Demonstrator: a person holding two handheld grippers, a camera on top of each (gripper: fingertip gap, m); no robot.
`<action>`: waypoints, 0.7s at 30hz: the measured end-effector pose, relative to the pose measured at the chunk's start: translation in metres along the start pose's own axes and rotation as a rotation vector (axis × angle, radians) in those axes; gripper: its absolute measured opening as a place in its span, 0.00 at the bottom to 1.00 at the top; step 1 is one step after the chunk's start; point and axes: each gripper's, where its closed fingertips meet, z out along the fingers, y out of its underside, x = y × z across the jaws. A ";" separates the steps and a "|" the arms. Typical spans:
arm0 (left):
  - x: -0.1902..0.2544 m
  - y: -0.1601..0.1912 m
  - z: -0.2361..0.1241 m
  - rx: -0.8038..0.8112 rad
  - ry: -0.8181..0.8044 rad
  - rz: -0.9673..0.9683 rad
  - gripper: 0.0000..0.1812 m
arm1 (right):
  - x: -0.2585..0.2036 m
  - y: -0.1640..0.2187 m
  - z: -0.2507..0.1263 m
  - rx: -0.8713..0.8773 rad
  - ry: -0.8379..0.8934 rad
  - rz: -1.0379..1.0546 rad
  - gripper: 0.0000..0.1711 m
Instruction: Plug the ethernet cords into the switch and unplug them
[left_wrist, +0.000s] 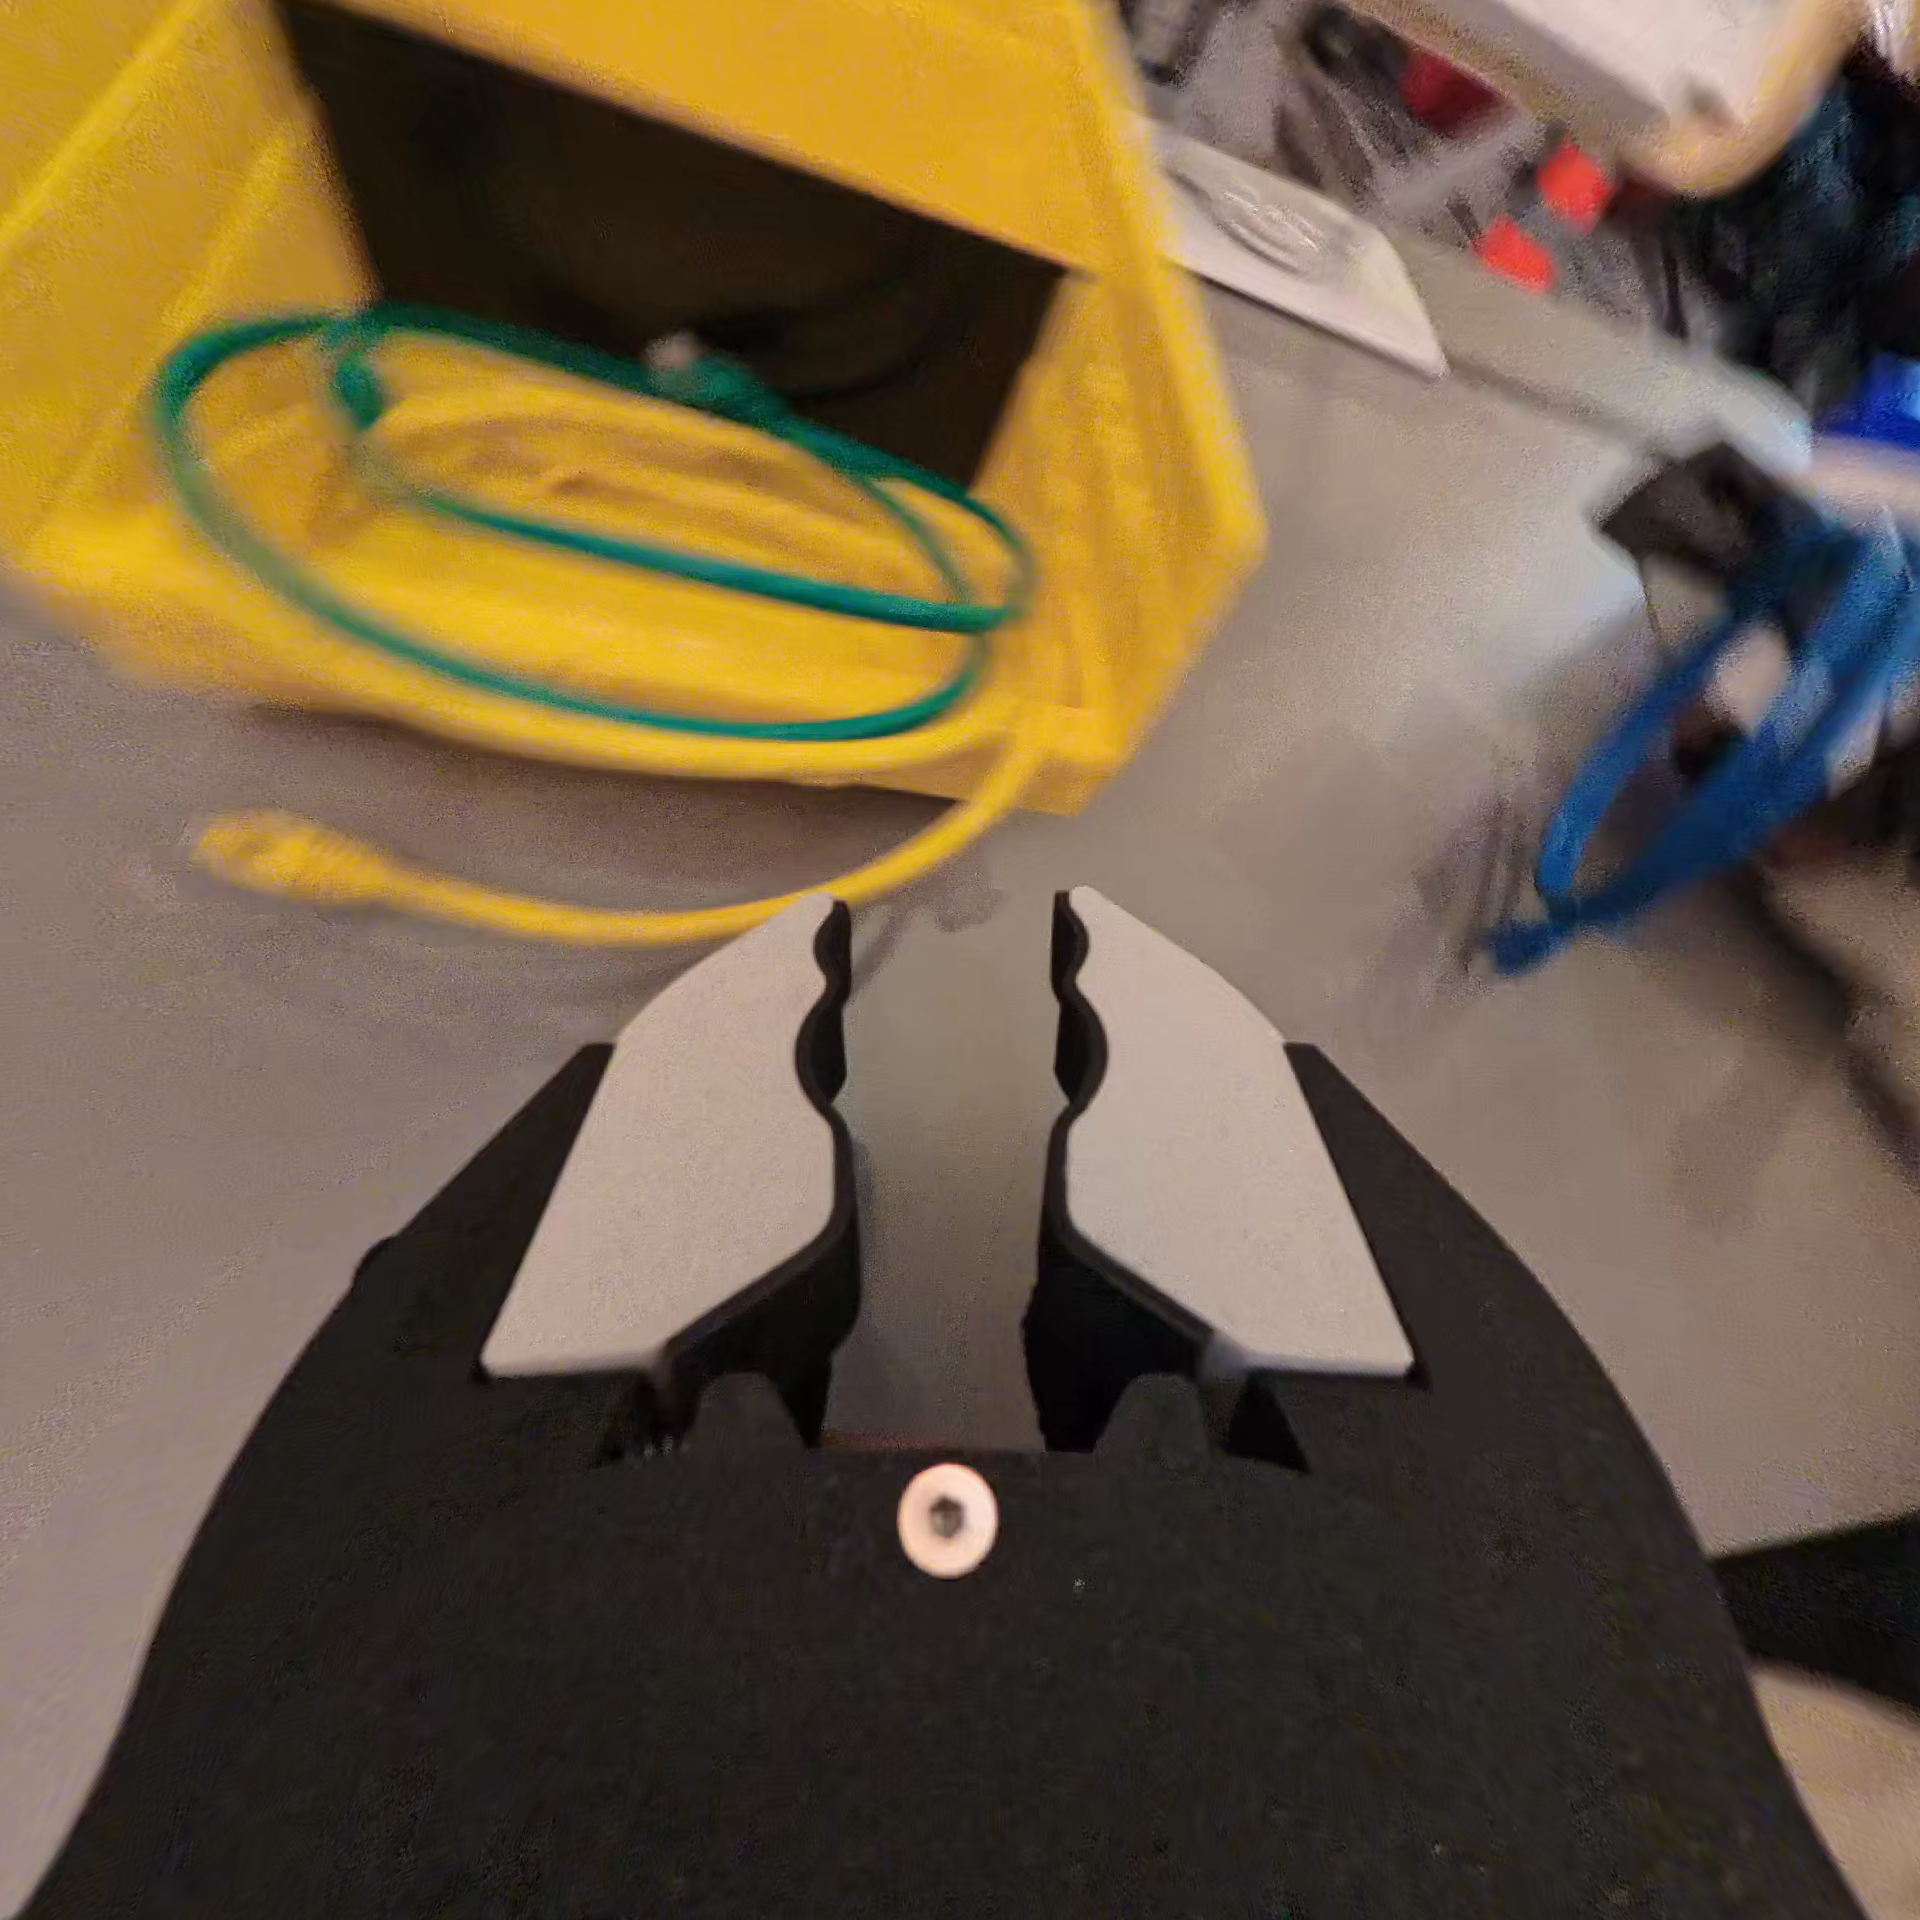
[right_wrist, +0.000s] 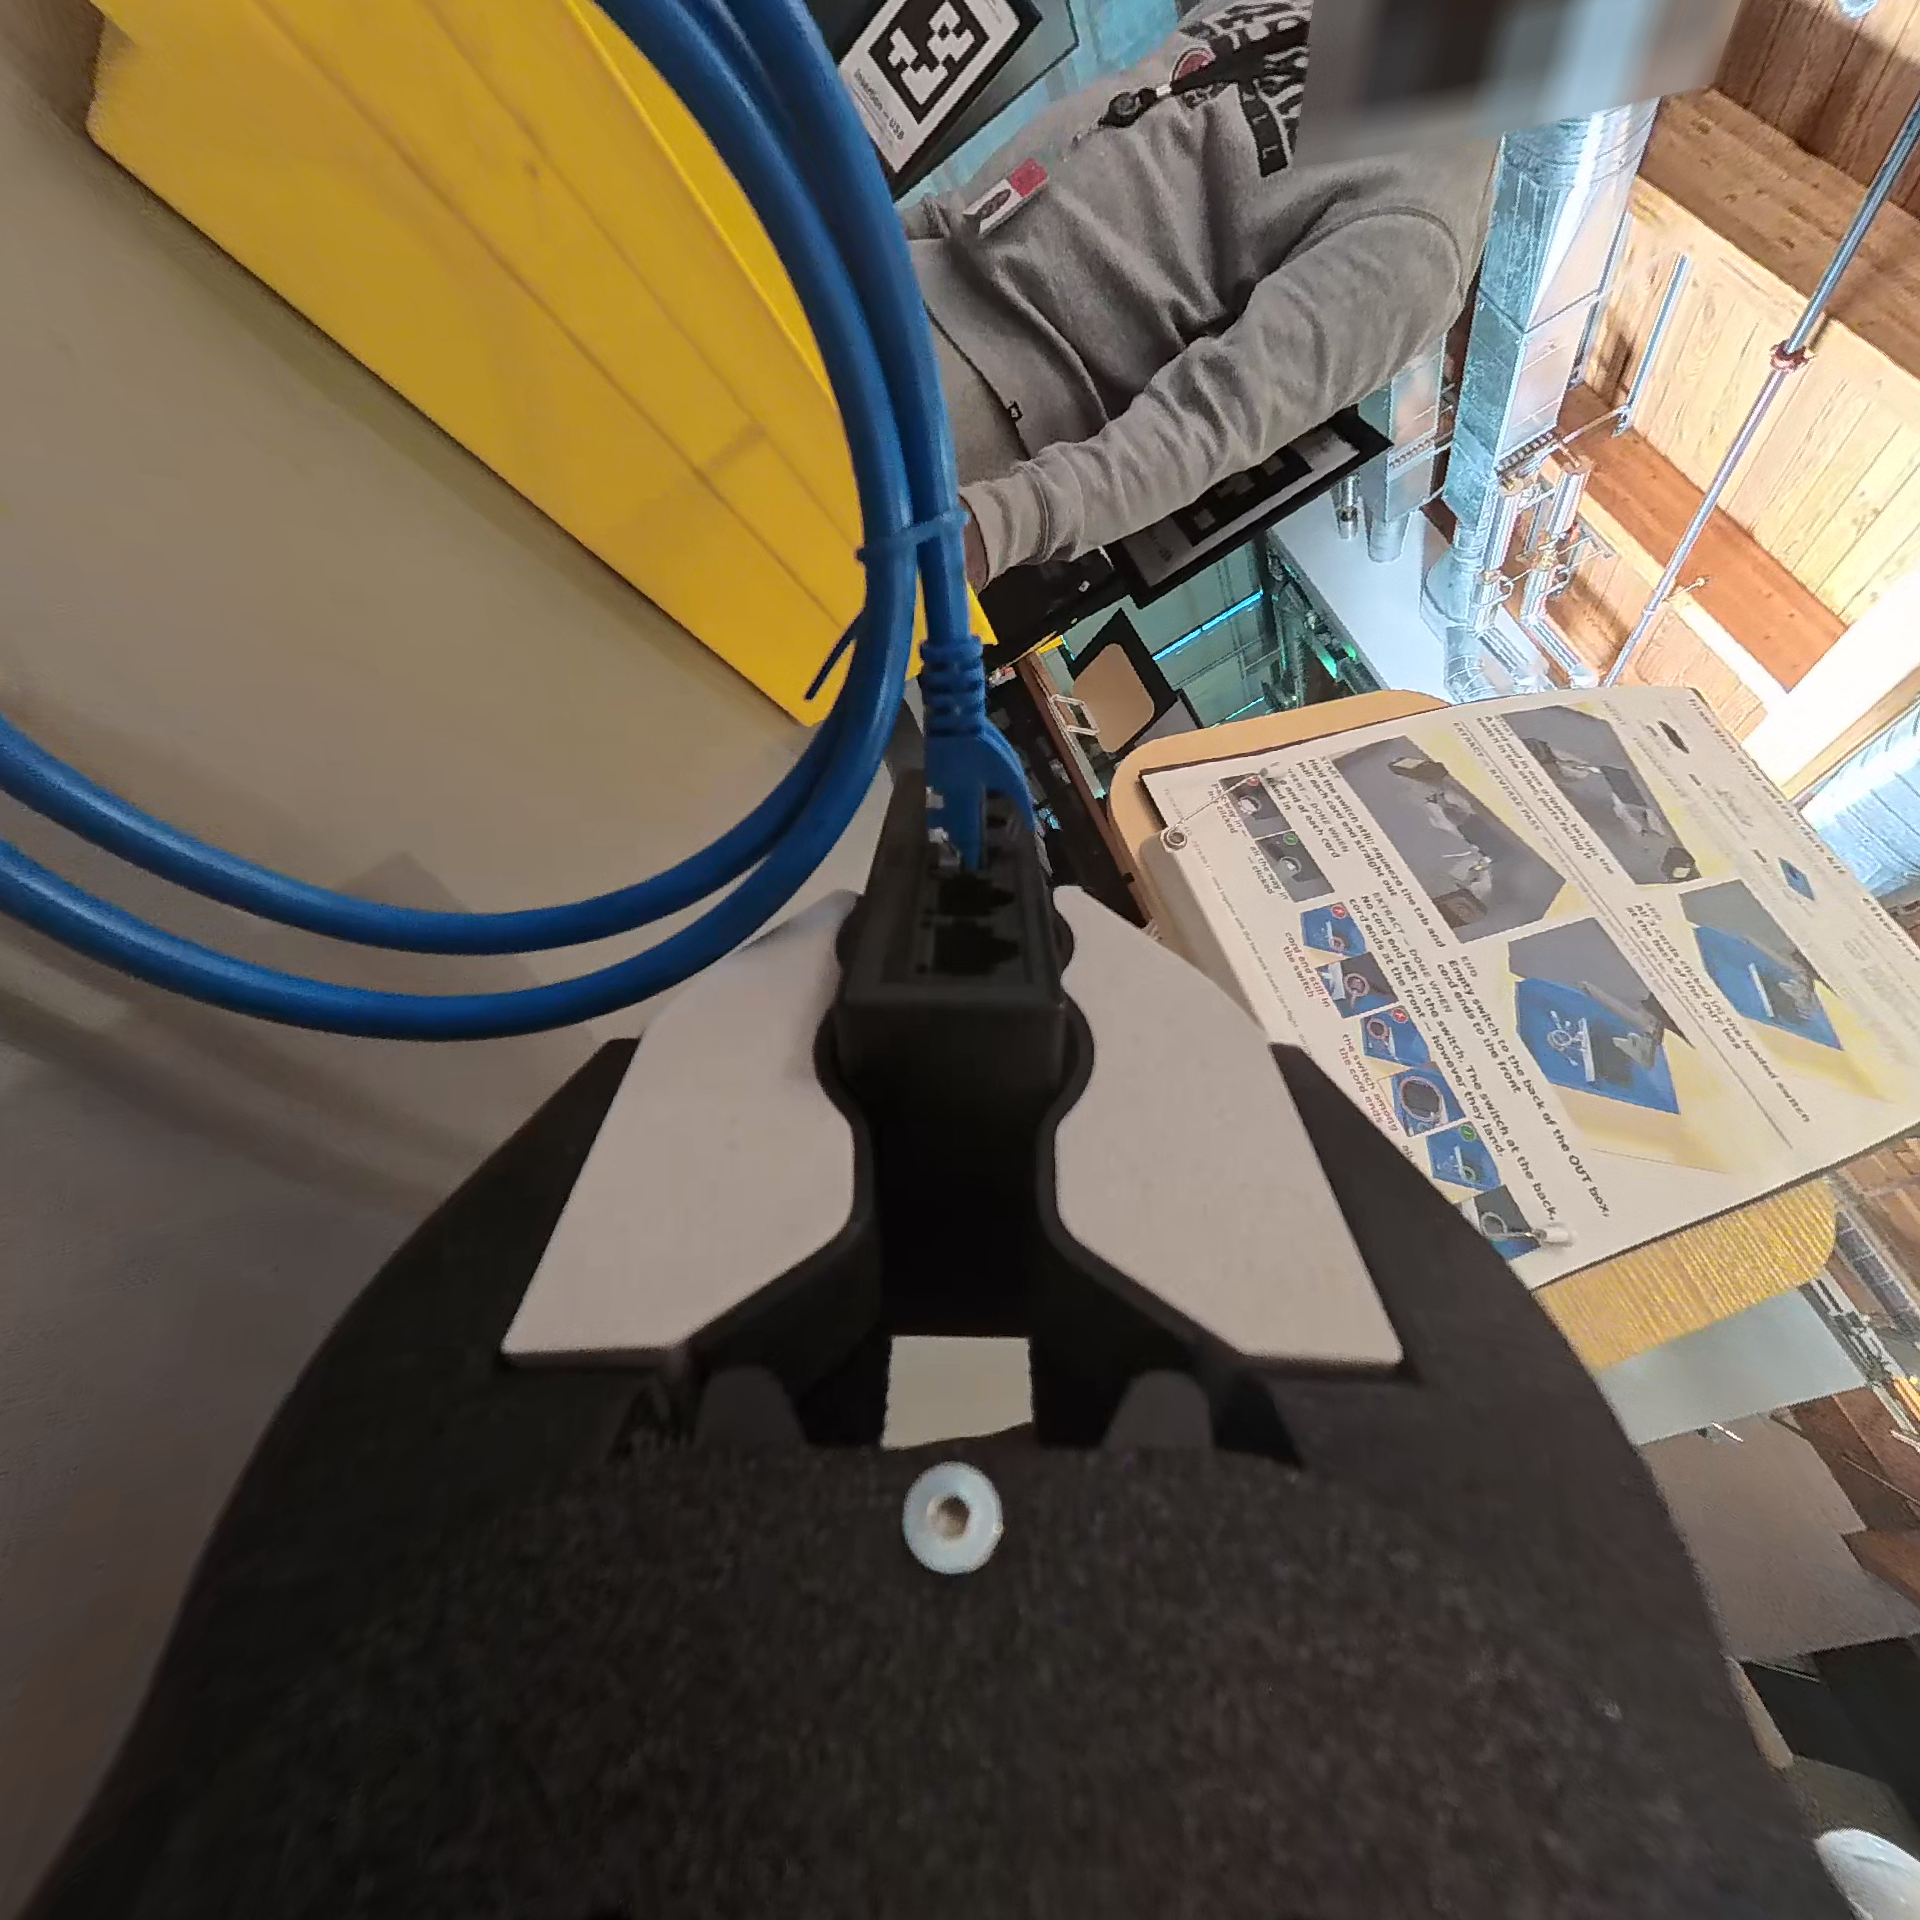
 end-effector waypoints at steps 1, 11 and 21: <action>-0.020 0.000 -0.001 -0.008 -0.015 -0.149 0.21 | 0.000 0.000 0.000 0.002 -0.002 0.002 0.17; -0.104 0.017 0.009 -0.140 -0.310 -0.419 0.24 | -0.003 -0.003 -0.001 0.017 -0.023 0.023 0.17; -0.126 -0.010 0.004 -0.143 -0.285 -0.326 0.04 | -0.004 -0.005 -0.001 0.034 -0.047 0.061 0.17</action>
